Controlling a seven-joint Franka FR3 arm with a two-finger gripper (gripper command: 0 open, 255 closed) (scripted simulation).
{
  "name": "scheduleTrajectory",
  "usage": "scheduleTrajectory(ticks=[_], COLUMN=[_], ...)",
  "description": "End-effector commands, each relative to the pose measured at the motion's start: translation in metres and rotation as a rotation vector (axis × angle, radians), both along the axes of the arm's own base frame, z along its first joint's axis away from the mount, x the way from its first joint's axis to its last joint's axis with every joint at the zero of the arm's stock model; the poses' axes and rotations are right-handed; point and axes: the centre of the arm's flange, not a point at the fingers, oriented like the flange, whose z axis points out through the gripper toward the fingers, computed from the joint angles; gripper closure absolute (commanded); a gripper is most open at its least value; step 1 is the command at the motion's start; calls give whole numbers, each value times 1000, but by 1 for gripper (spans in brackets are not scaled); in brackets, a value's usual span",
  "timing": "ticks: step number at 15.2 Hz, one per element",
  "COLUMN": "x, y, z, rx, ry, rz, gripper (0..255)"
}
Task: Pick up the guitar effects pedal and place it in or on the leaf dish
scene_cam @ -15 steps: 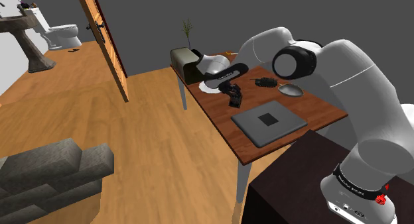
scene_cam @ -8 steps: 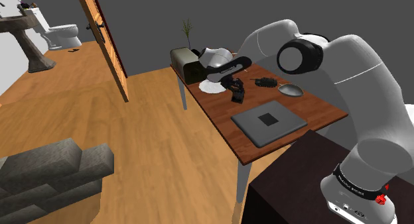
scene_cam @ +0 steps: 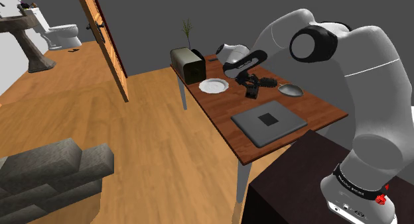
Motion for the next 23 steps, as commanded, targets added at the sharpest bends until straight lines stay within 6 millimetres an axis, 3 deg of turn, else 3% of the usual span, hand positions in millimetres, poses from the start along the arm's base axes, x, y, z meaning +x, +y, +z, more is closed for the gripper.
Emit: scheduleTrajectory(ticks=[1, 23], x=[-6, -86], y=[-26, -305], z=[1, 15], rx=[1, 1], ry=[0, 0], rz=[1, 1], gripper=[255, 255])
